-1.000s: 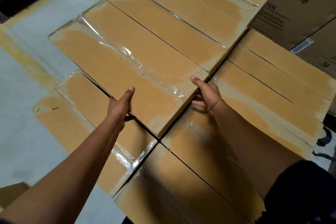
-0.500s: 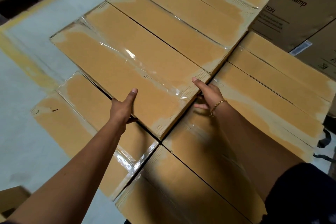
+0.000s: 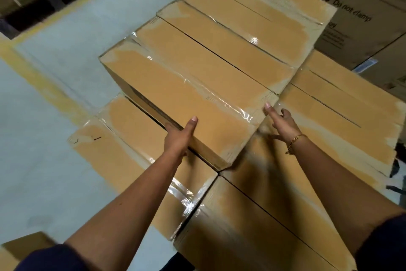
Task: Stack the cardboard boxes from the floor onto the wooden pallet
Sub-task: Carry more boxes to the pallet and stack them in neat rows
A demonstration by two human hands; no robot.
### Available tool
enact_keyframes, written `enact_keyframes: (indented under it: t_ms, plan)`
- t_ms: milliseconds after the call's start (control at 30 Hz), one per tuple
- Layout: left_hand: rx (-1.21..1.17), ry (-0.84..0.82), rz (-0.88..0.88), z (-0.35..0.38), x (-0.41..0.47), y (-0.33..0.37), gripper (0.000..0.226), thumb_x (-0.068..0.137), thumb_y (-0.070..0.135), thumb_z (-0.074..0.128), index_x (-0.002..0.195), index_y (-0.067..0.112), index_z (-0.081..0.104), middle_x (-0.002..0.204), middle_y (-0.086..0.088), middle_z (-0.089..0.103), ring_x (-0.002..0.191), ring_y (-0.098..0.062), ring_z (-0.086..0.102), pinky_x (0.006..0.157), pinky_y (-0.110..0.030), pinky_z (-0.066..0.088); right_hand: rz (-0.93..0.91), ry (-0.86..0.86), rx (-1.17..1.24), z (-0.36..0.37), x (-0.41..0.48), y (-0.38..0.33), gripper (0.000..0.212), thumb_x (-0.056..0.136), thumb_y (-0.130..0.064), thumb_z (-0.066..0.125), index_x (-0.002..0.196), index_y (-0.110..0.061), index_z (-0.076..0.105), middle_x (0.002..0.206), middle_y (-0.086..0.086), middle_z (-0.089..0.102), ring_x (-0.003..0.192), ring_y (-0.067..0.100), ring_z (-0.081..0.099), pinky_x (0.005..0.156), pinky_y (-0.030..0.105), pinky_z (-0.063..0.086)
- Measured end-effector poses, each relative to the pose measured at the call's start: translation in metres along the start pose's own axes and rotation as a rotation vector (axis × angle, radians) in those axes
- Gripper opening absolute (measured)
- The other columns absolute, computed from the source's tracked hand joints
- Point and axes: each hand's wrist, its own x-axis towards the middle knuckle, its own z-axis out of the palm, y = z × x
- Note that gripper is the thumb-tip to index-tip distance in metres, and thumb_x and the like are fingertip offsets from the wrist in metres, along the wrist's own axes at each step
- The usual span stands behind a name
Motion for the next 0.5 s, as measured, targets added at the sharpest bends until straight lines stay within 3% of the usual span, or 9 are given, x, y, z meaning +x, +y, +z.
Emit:
enact_keyframes:
  t_ms: [133, 300, 500]
  plan:
    - [0.122, 0.02, 0.105, -0.033, -0.023, 0.011, 0.114, 0.084, 0.073, 0.066, 0.165, 0.017, 0.008, 0.168, -0.01, 0.03, 0.148, -0.034, 0.039, 0.116, -0.045, 0.04, -0.102, 0.022, -0.186, -0.007, -0.046, -0.015, 0.111, 0.084, -0.081, 0.055, 0.165, -0.02, 0.01, 0.17, 0.005, 0.021, 0.153, 0.029, 0.028, 0.123, 0.045, 0.028]
    - [0.299, 0.032, 0.281, -0.068, -0.07, 0.021, 0.105, 0.09, 0.071, 0.06, 0.165, 0.015, 0.013, 0.171, -0.009, 0.022, 0.153, -0.031, 0.03, 0.119, -0.044, 0.032, -0.192, -0.023, -0.328, -0.019, -0.098, -0.027, 0.111, 0.085, -0.079, 0.055, 0.165, -0.016, 0.009, 0.171, 0.005, 0.016, 0.156, 0.024, 0.022, 0.125, 0.04, 0.022]
    - [0.418, 0.005, 0.343, -0.104, -0.139, 0.009, 0.096, 0.094, 0.068, 0.055, 0.165, 0.014, 0.017, 0.171, -0.009, 0.02, 0.156, -0.031, 0.024, 0.124, -0.048, 0.026, -0.299, -0.091, -0.368, -0.032, -0.17, -0.032, 0.103, 0.089, -0.076, 0.05, 0.165, -0.018, 0.011, 0.171, 0.002, 0.016, 0.157, 0.022, 0.019, 0.124, 0.039, 0.02]
